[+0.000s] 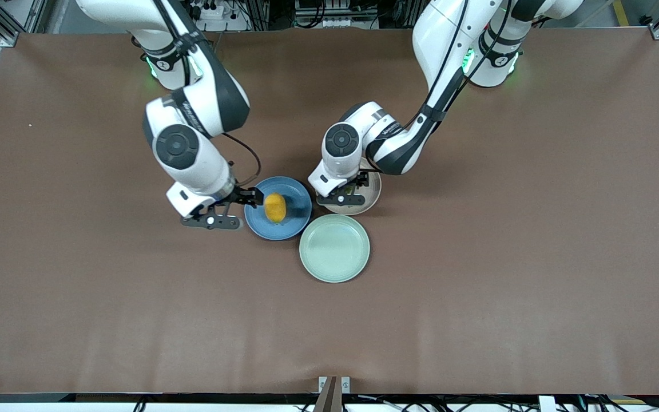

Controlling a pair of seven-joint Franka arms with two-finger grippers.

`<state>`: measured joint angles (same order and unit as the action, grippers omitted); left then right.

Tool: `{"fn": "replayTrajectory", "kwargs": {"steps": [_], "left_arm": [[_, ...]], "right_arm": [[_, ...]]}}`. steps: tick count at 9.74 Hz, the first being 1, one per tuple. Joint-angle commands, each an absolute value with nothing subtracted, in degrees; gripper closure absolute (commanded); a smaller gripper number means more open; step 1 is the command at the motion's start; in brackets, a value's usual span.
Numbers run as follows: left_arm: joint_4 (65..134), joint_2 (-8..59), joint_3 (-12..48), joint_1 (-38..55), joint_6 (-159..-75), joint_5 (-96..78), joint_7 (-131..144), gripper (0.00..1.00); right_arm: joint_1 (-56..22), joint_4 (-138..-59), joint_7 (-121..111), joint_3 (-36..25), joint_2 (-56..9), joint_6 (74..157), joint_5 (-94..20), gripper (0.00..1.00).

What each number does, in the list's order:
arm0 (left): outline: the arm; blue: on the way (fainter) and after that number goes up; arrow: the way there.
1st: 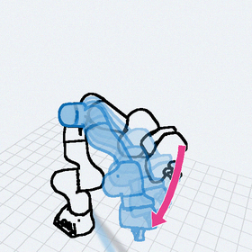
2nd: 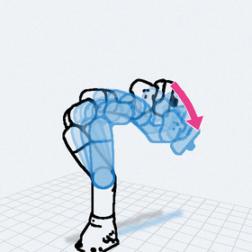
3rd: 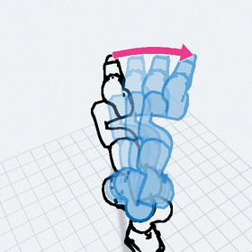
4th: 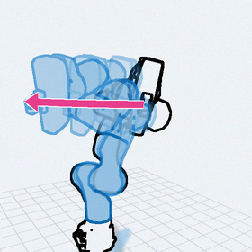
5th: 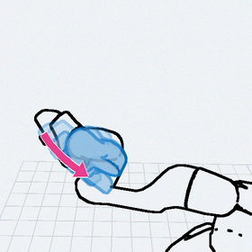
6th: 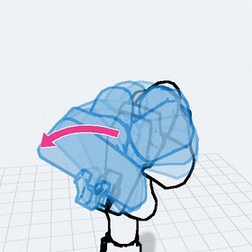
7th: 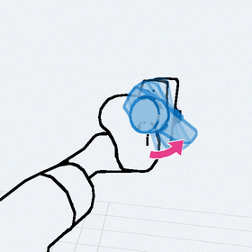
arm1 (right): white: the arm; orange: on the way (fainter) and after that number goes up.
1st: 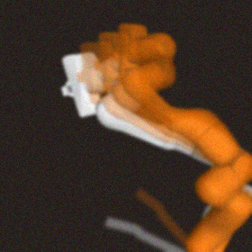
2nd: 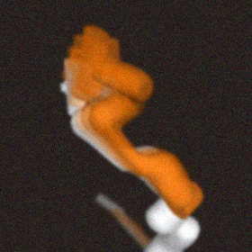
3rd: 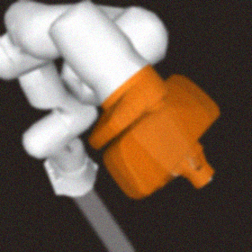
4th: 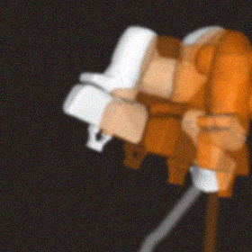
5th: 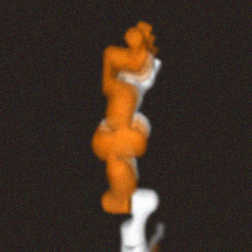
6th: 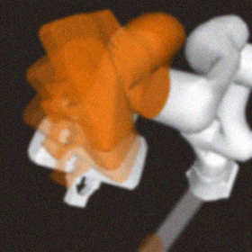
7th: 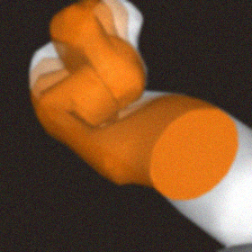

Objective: Pick lemon and lettuce from blue and beige plates
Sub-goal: 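Lower and close the left gripper on the lettuce while the right grasps the lemon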

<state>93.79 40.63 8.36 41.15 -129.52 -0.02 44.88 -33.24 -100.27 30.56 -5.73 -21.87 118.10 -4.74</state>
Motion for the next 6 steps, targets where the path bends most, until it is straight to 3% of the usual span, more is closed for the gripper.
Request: {"fn": "replayTrajectory", "kwargs": {"steps": [1,6], "left_arm": [[92.90,41.66,8.00,41.83,-130.87,1.67,46.76,0.00],[92.90,42.98,7.91,42.71,-133.07,5.08,46.58,0.00]], "right_arm": [[-34.97,-104.21,32.08,-6.15,-22.15,123.63,-5.63,0.00],[-38.31,-109.69,35.31,-6.06,-25.21,135.16,-5.63,0.00]]}}
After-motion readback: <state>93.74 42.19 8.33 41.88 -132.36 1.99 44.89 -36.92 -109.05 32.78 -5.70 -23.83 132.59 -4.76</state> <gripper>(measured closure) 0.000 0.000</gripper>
